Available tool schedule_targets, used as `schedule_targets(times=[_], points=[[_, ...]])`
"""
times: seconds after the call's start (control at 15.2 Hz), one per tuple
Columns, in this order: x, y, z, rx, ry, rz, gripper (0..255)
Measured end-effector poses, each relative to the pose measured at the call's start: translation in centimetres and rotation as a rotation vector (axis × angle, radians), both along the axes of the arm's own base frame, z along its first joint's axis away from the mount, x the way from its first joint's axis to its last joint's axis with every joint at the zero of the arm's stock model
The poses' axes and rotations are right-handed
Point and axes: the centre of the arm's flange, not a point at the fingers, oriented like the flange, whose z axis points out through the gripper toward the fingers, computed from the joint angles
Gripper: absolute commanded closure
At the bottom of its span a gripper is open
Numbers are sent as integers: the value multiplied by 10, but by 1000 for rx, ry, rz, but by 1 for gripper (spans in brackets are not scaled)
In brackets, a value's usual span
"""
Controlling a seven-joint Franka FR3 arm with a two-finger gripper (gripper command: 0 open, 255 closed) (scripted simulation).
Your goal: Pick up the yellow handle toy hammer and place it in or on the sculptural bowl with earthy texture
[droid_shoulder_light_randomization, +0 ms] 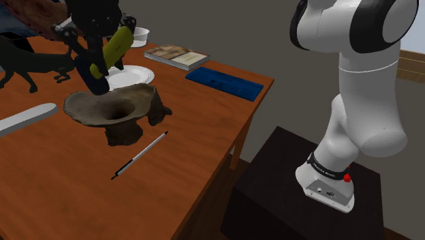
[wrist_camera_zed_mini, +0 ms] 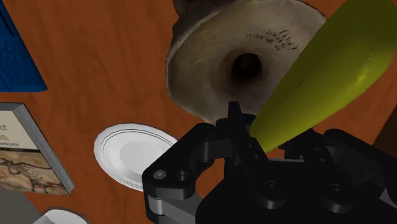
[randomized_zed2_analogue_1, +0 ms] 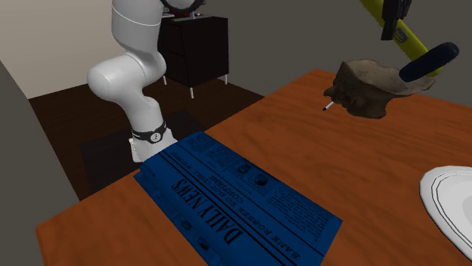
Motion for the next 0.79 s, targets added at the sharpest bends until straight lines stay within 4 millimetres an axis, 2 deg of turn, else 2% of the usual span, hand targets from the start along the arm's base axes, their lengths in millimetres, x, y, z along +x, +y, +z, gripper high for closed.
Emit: schedule_targets(times=[0.26, 0.66, 0.73, 0.79], points=[[0, 0, -21, 0, 0, 0, 255], [-1, 0, -26, 1, 0, 0, 255], [-1, 0, -26, 1, 0, 0, 0], [-1, 0, -26, 1, 0, 0, 0]])
